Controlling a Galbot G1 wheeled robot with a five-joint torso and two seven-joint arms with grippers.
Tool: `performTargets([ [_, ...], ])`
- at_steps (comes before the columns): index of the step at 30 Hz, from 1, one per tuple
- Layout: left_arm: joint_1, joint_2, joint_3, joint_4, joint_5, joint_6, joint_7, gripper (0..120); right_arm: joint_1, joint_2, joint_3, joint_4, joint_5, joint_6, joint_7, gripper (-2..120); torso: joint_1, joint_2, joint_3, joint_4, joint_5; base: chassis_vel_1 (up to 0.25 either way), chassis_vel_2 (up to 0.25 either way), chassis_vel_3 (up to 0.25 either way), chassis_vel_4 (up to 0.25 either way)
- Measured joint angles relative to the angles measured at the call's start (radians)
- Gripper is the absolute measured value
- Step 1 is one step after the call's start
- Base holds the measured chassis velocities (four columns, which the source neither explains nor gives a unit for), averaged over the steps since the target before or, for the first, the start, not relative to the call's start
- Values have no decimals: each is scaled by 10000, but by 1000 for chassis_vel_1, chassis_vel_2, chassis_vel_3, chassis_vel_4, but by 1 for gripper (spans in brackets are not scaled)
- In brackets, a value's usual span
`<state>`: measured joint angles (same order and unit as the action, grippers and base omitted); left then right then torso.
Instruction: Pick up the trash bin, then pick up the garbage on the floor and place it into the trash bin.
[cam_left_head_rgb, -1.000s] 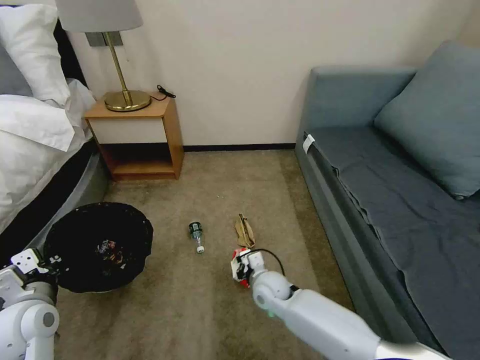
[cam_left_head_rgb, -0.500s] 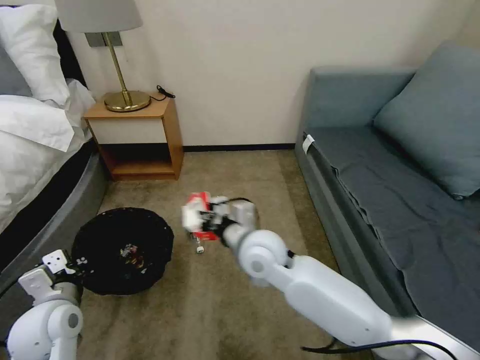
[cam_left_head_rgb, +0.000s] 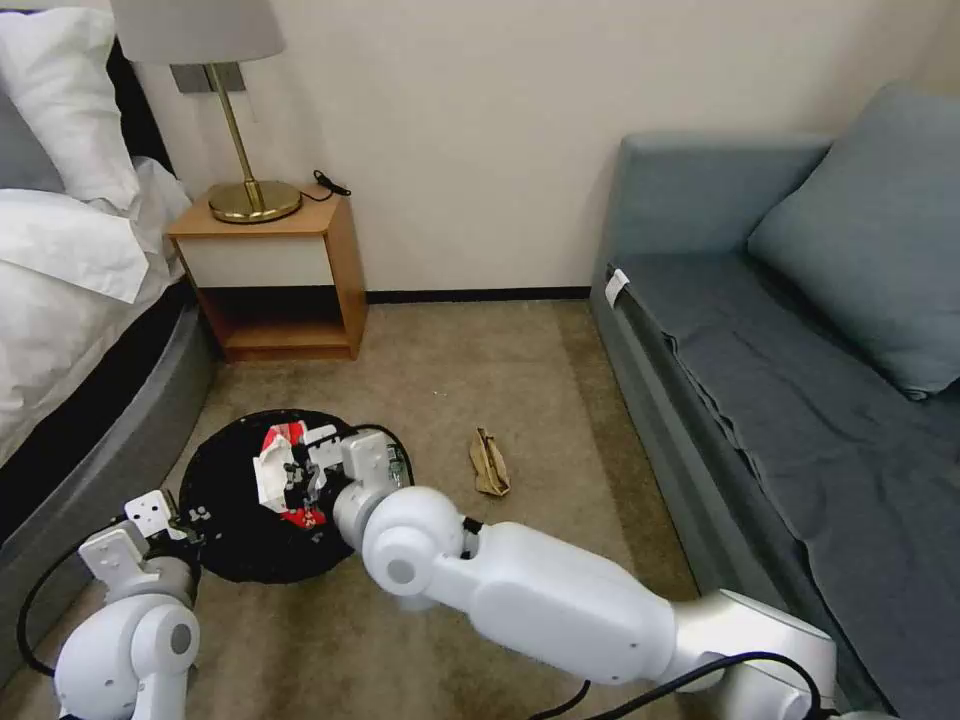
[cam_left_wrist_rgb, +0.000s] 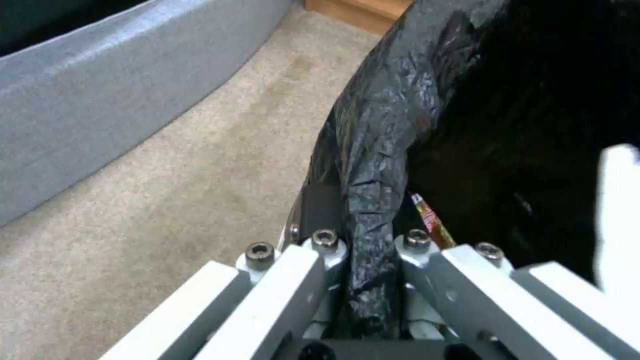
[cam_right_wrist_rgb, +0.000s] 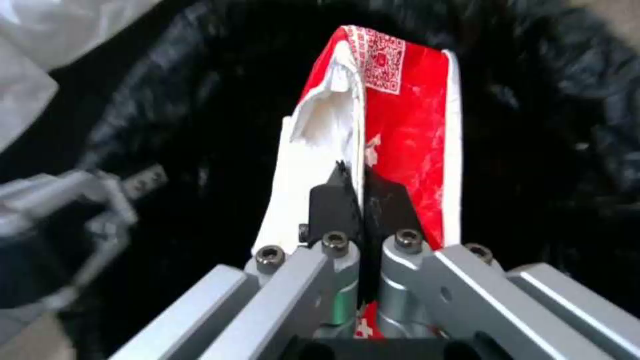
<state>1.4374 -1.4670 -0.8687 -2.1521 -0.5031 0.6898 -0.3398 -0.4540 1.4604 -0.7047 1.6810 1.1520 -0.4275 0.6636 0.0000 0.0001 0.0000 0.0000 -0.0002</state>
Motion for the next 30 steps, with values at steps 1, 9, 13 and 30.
performTargets([
  [1, 0, 0, 0, 0, 0, 0, 0, 2, 0, 0, 0, 0, 0, 0, 0, 0, 0, 0, 0, 0, 0, 0, 0, 0, 0],
  [9, 48, -25, 50, -123, -1, 25, -11, 2, -62, 23, -93, -200, -203, -33, 14, 19, 0, 0, -1, 0, 2, 0, 0, 0, 0],
  [13, 51, -24, 39, -149, -10, 36, -18, 2, -105, -63, -85, -65, -207, -99, 16, 30, 0, 0, 0, -1, 2, 0, 0, 0, 0],
  [30, 53, 263, -685, -10, -303, 8, 47, 2, -747, -2390, 3346, 1982, -4231, 1448, -2163, 93, 0, -1, 0, 1, 7, 0, 0, 0, 0],
])
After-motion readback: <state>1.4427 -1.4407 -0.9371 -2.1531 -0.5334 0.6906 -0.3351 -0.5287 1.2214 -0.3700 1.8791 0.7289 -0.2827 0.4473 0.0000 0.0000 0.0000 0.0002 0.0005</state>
